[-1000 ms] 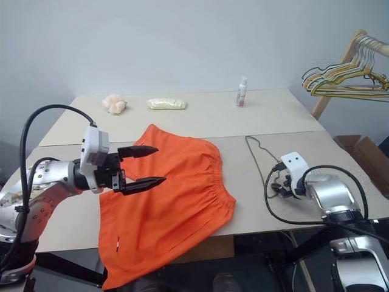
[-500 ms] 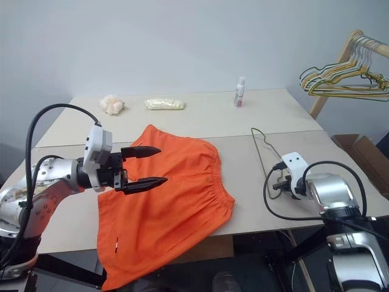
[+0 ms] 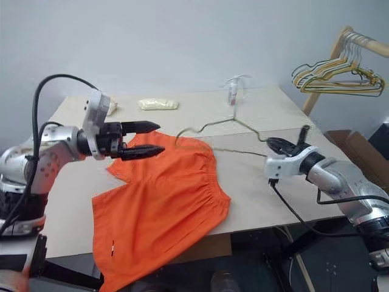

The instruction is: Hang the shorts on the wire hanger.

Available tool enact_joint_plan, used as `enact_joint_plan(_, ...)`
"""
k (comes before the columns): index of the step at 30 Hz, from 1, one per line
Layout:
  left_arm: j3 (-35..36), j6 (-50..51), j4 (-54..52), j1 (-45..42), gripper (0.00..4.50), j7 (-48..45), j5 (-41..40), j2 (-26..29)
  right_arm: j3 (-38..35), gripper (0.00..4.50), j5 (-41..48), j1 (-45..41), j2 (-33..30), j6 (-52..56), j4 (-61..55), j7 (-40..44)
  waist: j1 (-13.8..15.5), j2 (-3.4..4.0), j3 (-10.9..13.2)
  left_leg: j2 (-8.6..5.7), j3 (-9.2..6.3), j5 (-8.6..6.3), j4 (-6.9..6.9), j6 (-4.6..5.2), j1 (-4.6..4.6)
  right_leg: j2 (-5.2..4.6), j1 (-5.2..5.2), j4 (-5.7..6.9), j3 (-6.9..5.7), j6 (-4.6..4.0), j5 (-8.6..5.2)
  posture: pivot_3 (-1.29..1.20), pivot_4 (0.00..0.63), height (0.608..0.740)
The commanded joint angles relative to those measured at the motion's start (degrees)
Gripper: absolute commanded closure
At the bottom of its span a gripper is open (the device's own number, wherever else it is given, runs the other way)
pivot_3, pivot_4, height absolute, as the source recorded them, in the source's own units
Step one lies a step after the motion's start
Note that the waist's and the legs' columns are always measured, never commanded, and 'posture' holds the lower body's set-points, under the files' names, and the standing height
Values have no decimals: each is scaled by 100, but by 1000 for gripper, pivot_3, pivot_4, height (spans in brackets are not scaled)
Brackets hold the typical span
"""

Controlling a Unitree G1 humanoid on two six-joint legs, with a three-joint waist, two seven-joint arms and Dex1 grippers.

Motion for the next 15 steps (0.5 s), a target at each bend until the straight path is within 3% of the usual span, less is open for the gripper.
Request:
enact_joint_plan(1,-364,10,223,-343,0,-401,288,41,-142,4471,-622,-465,-79,-649,113,-655,-67,1,0,3,-1,1,-1,-1,1,-2,0,2,0,0,0,-263,0,740)
enact_joint_plan(7,-1185,-528,254,-345,0,-1060,1066,73,-149,4471,-893,-817,110,-866,172,-731,-281,0,0,10,-7,1,-3,-2,16,-1,20,0,-1,0,0,-272,0,740)
enact_joint_plan(15,-1458,-805,728,-488,0,-788,1848,-332,-243,4471,-867,-880,230,-867,33,-608,-388,0,0,12,-9,1,-3,0,22,-3,28,1,0,0,0,-286,0,740)
